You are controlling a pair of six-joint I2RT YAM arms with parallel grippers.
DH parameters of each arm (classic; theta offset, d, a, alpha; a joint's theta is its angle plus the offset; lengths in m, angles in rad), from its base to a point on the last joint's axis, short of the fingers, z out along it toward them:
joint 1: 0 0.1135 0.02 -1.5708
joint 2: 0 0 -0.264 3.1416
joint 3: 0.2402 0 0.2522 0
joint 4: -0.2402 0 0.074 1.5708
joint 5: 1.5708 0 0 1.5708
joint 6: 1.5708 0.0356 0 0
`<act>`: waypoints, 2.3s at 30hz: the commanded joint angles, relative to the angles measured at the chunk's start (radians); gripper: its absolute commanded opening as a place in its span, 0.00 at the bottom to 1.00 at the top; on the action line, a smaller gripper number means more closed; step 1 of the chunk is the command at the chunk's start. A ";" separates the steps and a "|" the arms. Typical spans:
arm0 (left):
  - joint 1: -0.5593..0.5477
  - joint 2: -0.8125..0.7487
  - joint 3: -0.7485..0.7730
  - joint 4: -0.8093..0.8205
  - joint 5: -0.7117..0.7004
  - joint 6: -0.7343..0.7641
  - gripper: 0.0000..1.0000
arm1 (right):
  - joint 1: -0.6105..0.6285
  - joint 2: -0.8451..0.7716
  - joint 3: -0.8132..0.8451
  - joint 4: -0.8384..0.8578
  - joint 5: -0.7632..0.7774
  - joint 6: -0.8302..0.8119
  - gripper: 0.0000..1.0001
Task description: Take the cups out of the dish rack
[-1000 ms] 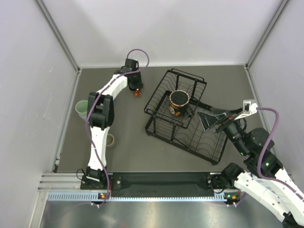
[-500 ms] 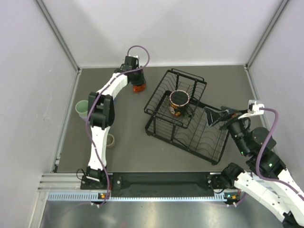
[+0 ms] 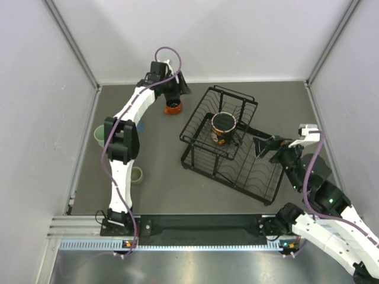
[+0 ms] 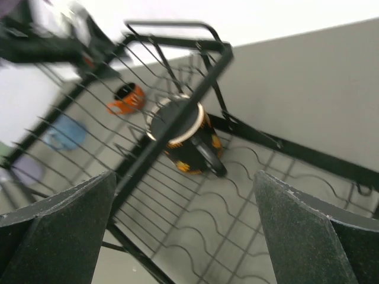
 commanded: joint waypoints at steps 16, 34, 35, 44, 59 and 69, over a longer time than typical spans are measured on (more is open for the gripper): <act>0.235 -0.605 -0.303 0.139 0.285 -0.170 0.99 | -0.363 0.195 -0.041 -0.035 -0.346 0.083 1.00; 0.293 -0.879 -0.672 0.265 0.345 -0.261 0.99 | -0.666 0.442 -0.385 0.764 -0.872 -0.023 0.68; 0.295 -0.882 -0.673 0.263 0.350 -0.262 0.99 | -0.664 0.457 -0.391 0.784 -0.870 -0.067 0.68; 0.295 -0.895 -0.693 0.260 0.364 -0.271 0.99 | -0.667 0.641 -0.405 1.007 -1.016 -0.175 0.77; 0.301 -0.890 -0.686 0.280 0.390 -0.300 0.99 | -0.663 0.853 -0.313 1.085 -1.120 -0.086 0.68; 0.316 -0.884 -0.678 0.319 0.405 -0.343 0.99 | -0.652 0.996 -0.308 1.270 -1.142 0.027 0.66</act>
